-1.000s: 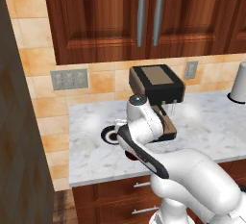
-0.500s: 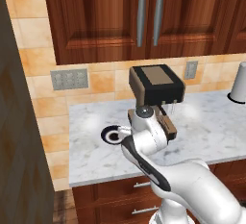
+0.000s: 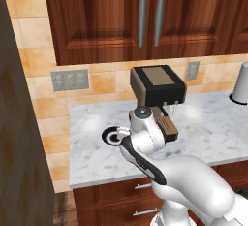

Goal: Take a sugar cube from the saucer and place it inside the coffee. Then, grab milk from the fridge and place it next to the coffee on the counter to sweeten the coffee.

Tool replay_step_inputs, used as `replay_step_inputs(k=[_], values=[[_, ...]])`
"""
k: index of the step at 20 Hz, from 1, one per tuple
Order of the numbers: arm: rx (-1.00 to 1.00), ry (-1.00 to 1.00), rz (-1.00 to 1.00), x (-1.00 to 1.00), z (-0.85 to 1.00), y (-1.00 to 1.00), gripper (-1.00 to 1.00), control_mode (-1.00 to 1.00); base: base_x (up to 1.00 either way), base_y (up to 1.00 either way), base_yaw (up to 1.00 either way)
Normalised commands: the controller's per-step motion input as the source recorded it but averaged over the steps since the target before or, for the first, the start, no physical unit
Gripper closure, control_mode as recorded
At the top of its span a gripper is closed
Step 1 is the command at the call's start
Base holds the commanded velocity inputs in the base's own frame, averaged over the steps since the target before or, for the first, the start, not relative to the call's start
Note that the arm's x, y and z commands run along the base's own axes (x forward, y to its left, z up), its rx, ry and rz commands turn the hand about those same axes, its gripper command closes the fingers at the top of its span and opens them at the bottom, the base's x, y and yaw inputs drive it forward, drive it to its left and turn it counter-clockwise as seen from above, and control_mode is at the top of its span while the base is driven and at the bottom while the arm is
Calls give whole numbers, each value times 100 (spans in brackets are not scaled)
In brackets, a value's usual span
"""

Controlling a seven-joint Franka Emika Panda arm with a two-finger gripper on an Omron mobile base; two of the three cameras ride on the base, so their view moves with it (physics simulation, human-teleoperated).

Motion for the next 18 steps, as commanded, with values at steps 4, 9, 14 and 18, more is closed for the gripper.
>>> replay_step_inputs(k=[4,9,14,18], values=[[0,0,0,-1,-5,7,-100,-100,0,0,0],[0,0,-1,2,0,0,-100,-100,0,0,0],[0,0,0,0,15,0,-100,-100,0,0,0],[7,-2,7,-51,59,-31,-100,-100,0,0,0]])
